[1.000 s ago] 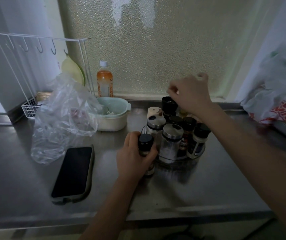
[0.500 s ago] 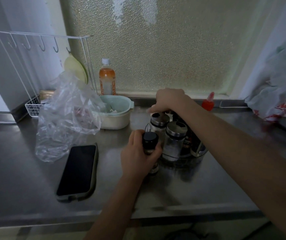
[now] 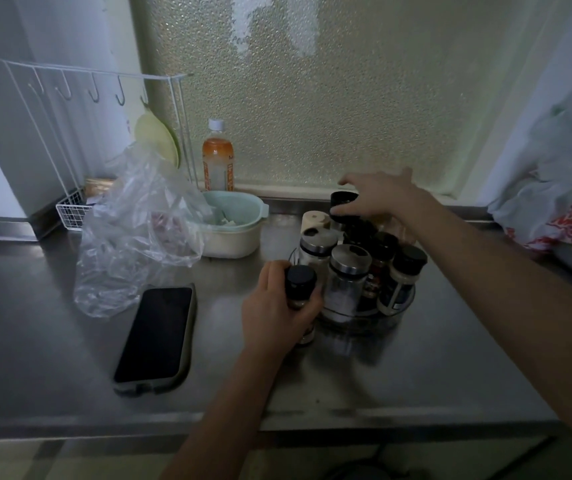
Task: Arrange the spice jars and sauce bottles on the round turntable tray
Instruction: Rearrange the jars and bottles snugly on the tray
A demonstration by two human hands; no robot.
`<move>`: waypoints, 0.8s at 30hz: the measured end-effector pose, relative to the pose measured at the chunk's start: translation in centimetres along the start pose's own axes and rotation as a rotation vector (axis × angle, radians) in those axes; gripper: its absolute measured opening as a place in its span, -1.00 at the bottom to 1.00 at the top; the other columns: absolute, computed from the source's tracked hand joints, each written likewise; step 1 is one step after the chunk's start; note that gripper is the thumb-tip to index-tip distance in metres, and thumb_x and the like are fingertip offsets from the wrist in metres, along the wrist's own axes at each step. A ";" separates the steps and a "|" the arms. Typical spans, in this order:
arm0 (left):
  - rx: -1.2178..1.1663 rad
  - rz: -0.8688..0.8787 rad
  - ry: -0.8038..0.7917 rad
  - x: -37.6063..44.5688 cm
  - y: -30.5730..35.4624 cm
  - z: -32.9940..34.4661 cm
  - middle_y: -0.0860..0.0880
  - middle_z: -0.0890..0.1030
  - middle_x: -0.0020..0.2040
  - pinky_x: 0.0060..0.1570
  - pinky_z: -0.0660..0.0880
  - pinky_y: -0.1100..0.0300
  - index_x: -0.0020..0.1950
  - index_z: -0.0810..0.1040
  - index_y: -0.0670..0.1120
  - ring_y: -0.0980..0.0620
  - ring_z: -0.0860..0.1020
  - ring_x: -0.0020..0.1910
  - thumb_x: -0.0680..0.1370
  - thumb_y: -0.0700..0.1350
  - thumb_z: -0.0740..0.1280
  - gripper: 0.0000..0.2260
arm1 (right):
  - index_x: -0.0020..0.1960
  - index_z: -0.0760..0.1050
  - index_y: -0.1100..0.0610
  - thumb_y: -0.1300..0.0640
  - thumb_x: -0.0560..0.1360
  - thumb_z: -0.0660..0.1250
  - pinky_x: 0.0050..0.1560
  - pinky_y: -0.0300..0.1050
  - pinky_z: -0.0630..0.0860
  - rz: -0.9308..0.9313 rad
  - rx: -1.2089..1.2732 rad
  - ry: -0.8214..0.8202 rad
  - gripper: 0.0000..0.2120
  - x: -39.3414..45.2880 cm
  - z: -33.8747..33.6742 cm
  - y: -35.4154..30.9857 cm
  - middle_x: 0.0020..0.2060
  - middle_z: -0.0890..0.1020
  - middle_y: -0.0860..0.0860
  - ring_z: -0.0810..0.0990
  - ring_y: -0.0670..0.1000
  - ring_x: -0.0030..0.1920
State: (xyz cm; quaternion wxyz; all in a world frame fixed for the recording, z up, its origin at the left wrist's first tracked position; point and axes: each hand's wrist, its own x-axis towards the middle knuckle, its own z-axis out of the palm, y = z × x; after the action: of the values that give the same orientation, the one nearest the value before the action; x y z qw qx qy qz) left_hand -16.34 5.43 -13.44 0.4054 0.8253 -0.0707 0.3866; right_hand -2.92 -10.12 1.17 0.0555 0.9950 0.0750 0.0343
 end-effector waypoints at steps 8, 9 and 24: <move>0.002 0.025 0.002 0.0 -0.3 0.3 -0.02 0.54 -0.16 -0.48 0.36 0.22 -0.05 0.31 0.03 -0.01 0.53 -0.34 0.37 0.19 0.26 -0.68 | 0.08 0.49 -0.01 -0.25 0.25 0.38 0.12 0.09 0.49 -0.018 0.383 0.141 -0.50 1.1 1.0 -0.3 0.07 0.59 0.09 0.54 0.14 0.05; 0.003 0.029 0.006 0.0 -0.4 0.4 -0.02 0.54 -0.16 -0.48 0.35 0.23 -0.05 0.31 0.02 -0.01 0.53 -0.34 0.37 0.19 0.27 -0.68 | 0.10 0.50 0.02 -0.17 0.28 0.40 0.04 0.00 0.52 -0.027 0.441 0.268 -0.54 0.2 0.5 -0.3 0.04 0.61 0.08 0.56 0.10 0.00; -0.003 -0.038 0.000 -0.3 0.0 0.3 -0.04 0.54 -0.09 -0.36 0.34 0.20 -0.01 0.41 -0.09 0.01 0.50 -0.22 0.37 0.18 0.24 -0.62 | -0.01 0.55 -0.08 -0.07 0.34 0.44 -0.24 -0.19 0.46 0.001 0.648 0.514 -0.76 -16.8 -3.2 3.5 -0.26 0.57 -0.12 0.55 -0.06 -0.28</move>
State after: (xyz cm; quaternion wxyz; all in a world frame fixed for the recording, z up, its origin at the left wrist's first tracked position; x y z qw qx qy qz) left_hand -16.30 5.16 -13.79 0.4137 0.8261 -0.0557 0.3787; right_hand -19.27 -15.81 3.72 -0.2813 0.9201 0.0927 0.2562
